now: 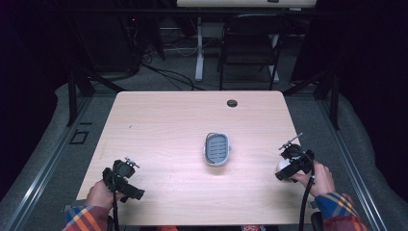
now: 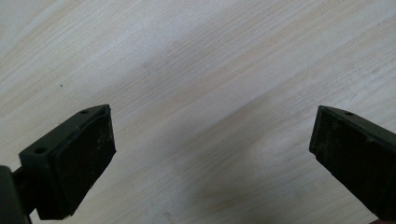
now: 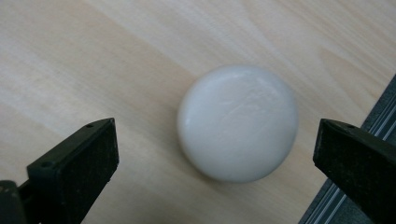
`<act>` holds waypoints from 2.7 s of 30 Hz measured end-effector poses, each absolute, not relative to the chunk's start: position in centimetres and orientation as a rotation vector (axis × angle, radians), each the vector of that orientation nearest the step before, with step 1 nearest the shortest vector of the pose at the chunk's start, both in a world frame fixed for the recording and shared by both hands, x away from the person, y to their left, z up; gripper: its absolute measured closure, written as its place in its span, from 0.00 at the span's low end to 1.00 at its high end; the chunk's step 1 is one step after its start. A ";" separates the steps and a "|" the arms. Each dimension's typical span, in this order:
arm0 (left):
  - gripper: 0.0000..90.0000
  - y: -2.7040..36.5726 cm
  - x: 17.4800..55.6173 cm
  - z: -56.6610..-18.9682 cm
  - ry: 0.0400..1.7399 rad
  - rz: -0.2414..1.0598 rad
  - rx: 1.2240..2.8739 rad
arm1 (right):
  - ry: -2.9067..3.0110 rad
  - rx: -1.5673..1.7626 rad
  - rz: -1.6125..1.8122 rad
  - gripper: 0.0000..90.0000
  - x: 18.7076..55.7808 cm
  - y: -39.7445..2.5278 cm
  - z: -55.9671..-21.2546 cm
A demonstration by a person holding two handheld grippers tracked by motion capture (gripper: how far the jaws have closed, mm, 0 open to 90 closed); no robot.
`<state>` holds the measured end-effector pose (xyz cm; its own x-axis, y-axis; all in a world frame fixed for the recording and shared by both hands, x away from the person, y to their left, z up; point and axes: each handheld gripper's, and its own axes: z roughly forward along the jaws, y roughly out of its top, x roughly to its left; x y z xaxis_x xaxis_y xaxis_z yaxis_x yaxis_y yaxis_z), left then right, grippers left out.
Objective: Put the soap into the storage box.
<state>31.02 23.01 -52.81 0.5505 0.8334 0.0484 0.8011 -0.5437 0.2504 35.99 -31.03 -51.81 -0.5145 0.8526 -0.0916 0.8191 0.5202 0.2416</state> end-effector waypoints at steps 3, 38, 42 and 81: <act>0.00 23.1 31.1 -52.9 1.381 0.239 2.588 | 2.540 1.488 0.294 0.00 36.9 -31.8 -52.0; 0.00 23.4 30.7 -52.9 1.383 0.239 2.592 | 2.688 1.519 0.106 0.18 39.7 -32.0 -53.8; 0.00 23.3 30.7 -52.9 1.384 0.239 2.590 | 2.676 1.546 0.143 0.22 39.5 -31.9 -54.1; 0.00 23.3 30.6 -52.8 1.380 0.248 2.592 | 2.696 1.506 0.181 0.27 39.4 -30.7 -52.8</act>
